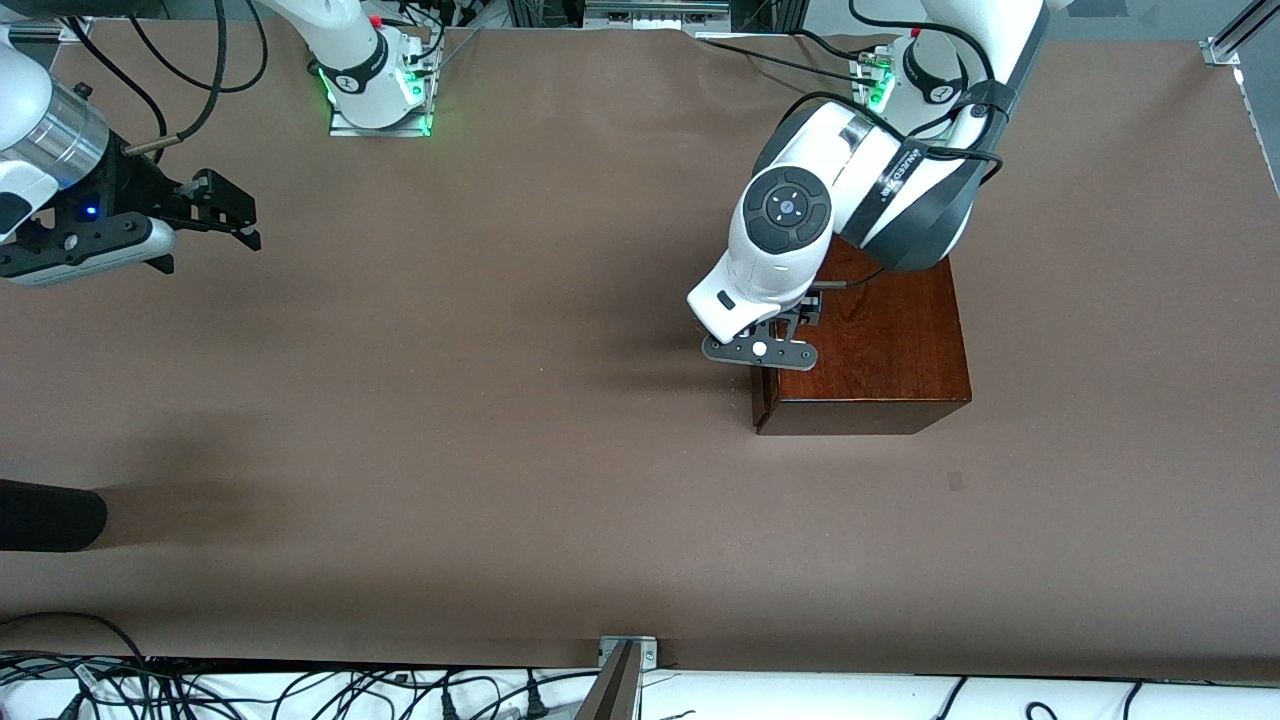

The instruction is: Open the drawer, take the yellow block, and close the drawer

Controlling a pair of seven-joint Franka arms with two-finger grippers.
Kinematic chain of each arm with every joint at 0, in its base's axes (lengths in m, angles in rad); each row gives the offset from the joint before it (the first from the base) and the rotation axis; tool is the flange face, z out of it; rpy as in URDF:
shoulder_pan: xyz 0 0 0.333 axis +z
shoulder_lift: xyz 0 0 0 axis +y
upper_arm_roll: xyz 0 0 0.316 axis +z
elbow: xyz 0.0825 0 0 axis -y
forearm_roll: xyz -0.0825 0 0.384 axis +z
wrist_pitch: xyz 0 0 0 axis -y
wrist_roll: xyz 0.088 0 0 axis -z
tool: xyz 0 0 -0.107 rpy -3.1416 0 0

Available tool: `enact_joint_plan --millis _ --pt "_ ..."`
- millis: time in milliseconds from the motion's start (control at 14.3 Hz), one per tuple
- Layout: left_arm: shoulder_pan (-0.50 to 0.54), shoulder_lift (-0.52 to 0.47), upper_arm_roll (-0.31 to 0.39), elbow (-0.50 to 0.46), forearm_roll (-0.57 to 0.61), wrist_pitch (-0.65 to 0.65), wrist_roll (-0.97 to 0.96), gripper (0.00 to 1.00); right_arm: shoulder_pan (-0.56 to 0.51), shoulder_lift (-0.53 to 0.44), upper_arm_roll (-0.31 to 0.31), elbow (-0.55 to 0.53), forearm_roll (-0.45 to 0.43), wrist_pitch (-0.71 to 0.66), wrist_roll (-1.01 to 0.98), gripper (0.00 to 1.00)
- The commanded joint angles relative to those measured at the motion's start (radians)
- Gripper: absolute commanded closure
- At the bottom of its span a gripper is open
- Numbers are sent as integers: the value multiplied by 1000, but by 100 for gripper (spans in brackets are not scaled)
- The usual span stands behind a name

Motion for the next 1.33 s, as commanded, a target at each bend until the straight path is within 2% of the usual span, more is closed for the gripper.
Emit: enact_joint_plan --millis 0,1258 --pt "-18 10 10 28 22 -6 -12 0 -8 -5 3 5 -15 -1 15 0" --pt "-70 57 10 2 72 12 -86 0 -17 9 -6 11 -24 50 15 0"
